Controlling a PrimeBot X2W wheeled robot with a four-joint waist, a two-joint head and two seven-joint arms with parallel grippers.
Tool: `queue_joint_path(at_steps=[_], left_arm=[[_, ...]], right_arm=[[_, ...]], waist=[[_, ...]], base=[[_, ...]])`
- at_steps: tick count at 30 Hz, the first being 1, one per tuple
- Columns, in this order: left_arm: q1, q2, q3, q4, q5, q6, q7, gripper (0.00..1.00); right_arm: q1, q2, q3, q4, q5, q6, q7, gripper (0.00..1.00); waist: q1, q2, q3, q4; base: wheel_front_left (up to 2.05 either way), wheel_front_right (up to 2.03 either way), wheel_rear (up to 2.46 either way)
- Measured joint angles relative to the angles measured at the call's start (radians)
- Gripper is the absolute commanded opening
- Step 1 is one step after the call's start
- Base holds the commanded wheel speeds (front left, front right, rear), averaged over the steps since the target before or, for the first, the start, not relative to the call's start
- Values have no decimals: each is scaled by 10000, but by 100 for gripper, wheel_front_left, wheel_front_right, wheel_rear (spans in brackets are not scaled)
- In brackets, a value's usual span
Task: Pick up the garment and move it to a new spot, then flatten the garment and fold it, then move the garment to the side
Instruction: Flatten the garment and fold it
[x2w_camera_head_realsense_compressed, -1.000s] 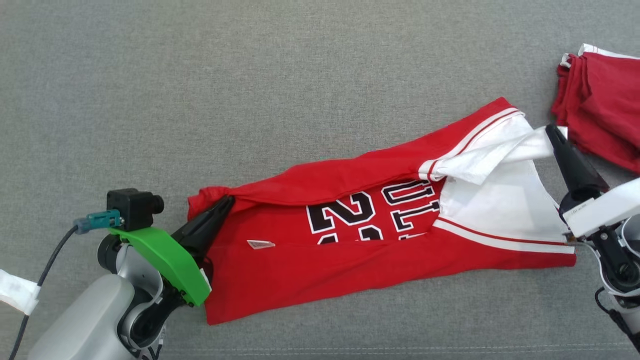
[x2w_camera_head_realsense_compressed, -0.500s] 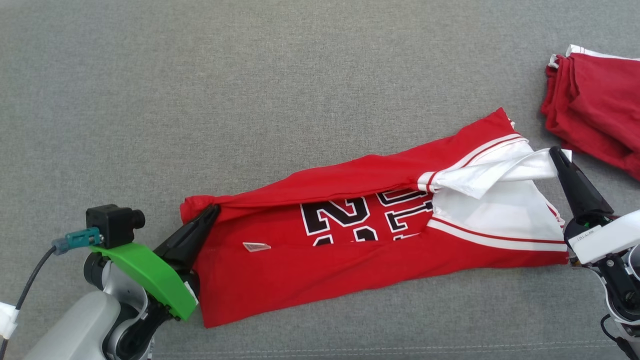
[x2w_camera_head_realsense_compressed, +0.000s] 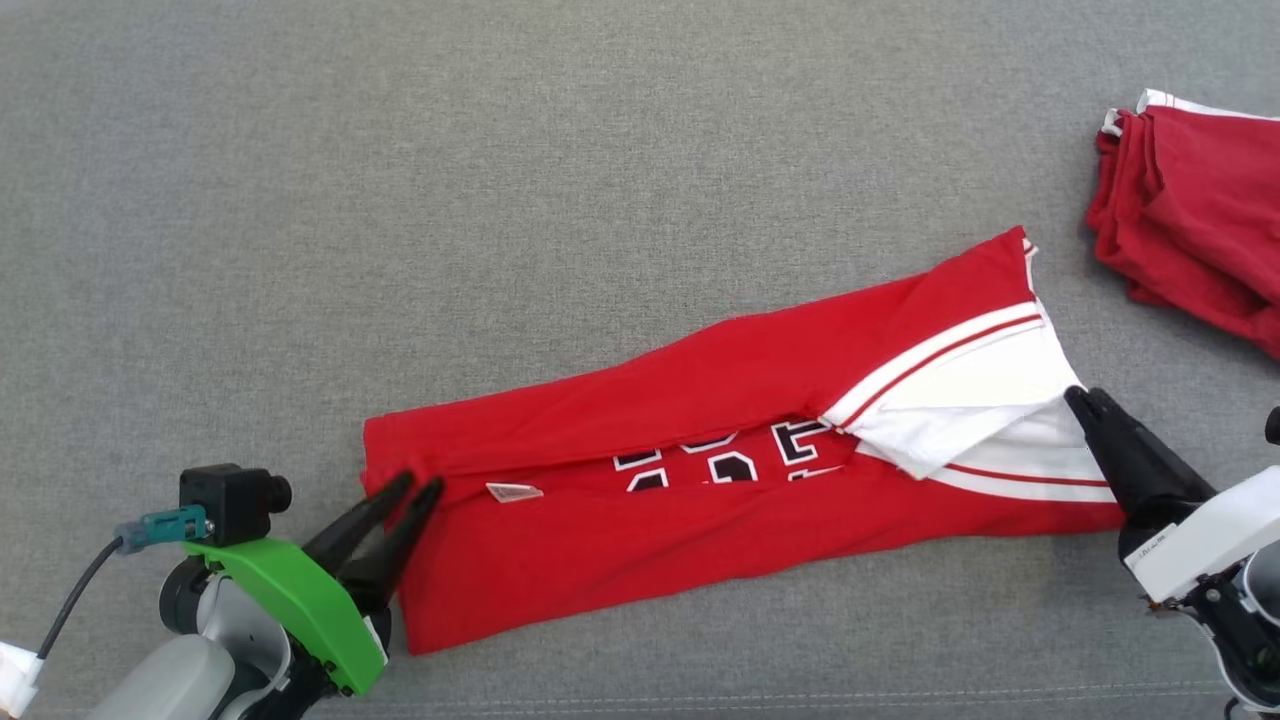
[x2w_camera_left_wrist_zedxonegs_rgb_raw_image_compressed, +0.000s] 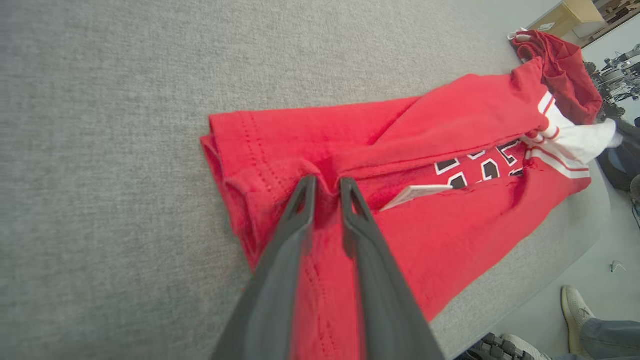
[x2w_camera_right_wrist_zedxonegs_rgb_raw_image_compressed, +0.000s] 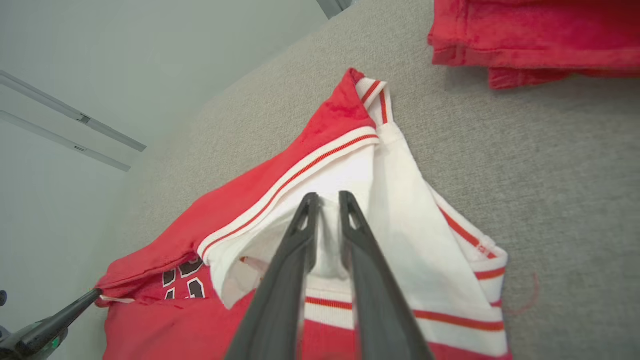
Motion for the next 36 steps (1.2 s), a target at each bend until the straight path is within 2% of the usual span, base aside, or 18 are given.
queue_joint_path(at_steps=[3,6,9,14,16,18,23,28,34,35,36], left_arm=[[15,61,-15,-63,111,100,25,100],[32,382,-94,-236,397,178,54,100],[31,439,-368,-640,798,245,211,100],[-271,761,0,-769,2372,1327,-495,100],[-664,840,278,-840,3062,1685,-986,100],[-922,813,577,-1051,3313,1996,-1413,100],[-972,518,1114,-1137,3444,2036,-2138,100],[-625,98,1427,-1104,3338,2038,-2142,100],[-500,-113,1956,-1085,3601,2067,-2263,100],[-477,-138,2052,-1074,3661,2069,-2263,100],[-420,-155,2107,-1058,3672,2069,-2263,100]], right_arm=[[-6,-612,-67,-98,-322,-173,221,100],[-148,-1239,-138,-201,-581,-313,598,100],[-488,-1519,-359,-278,-669,-449,800,100],[-1216,-1505,-6,-82,-731,-529,1551,100],[-1228,-1453,98,295,-752,-690,1741,100],[-1228,-1398,173,646,-744,-715,1925,100],[-1328,-1267,263,1392,-738,-880,2240,100],[-1369,-993,468,2006,-650,-943,2685,100],[-1597,-817,370,2566,-15,-966,3049,100],[-1627,-738,347,2652,90,-966,3072,28],[-1664,-683,280,2740,280,-966,3114,0]], waist=[[0,0,1,-41],[0,0,-9,-132],[0,0,-27,-166],[0,0,-9,-47],[0,0,6,75],[0,0,21,233],[0,0,76,730],[0,0,140,1267],[0,0,178,1725],[-1,0,176,1799],[0,0,167,1864]], base=[[0,0,0],[0,0,0],[0,0,0],[0,0,0],[0,0,0],[0,0,0],[0,0,0],[0,0,0],[0,0,0],[0,0,0],[0,0,0]])
